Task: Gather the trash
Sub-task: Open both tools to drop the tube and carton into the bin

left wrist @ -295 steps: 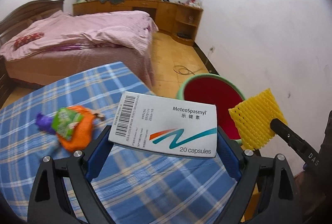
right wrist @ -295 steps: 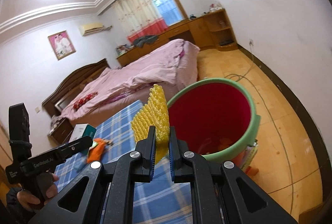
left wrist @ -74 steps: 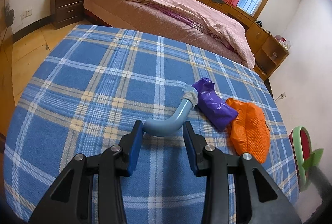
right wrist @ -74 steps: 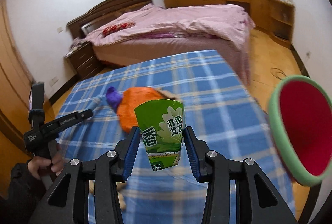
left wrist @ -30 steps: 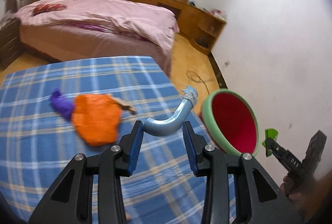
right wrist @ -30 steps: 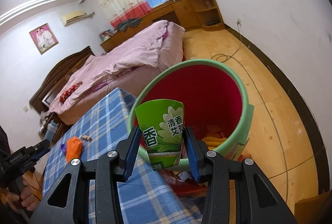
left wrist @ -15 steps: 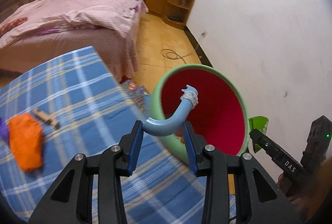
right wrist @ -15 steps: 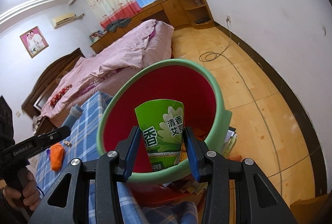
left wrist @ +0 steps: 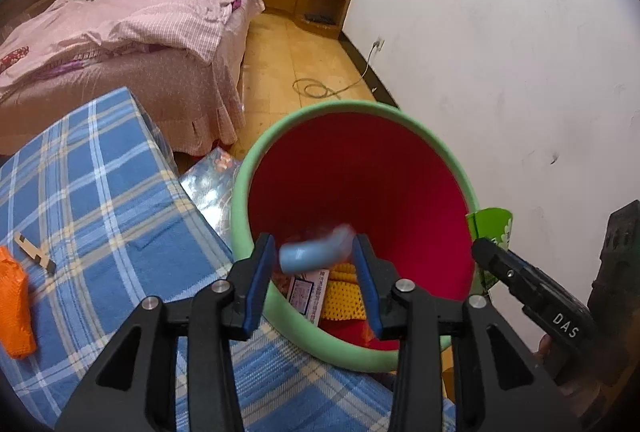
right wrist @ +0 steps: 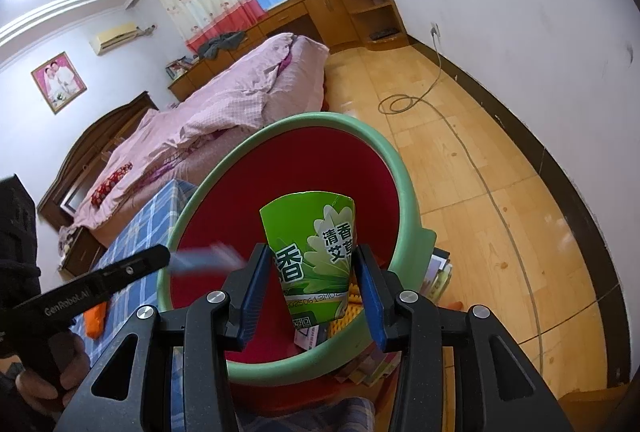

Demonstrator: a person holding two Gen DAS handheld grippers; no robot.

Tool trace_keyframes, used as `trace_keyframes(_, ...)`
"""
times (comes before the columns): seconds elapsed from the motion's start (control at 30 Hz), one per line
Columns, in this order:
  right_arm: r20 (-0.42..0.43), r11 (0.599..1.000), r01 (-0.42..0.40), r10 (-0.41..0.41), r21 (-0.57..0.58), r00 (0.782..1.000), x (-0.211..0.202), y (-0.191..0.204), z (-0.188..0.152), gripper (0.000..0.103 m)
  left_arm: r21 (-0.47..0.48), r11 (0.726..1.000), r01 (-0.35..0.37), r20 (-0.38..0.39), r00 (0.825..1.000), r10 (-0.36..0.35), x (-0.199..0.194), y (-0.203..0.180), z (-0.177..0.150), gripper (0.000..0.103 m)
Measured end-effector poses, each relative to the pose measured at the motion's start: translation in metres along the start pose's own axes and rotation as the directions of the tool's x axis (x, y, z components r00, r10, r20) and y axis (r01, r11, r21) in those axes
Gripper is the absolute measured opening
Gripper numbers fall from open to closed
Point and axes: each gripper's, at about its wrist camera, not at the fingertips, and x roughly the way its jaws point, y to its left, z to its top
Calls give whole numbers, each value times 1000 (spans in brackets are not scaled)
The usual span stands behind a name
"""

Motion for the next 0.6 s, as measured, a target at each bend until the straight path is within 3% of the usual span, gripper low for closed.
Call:
trace_keyframes(0.03,0,1000,-1,1,4,1000,0,-1,0,45,-3,1000,-6,-9,1000,6,2,0,0,54)
trace_keyframes(0.47,-16,1000,-30,30,-8,999,1,6,-2,48,-18,1000,-6,-6,1000,6,-6,4,-5,55)
trace_keyframes(0.6,-33,999,-34,34,-15,999,4,13,-4,56,-44,999,-9,8,1000,9,-17,12,-5,55)
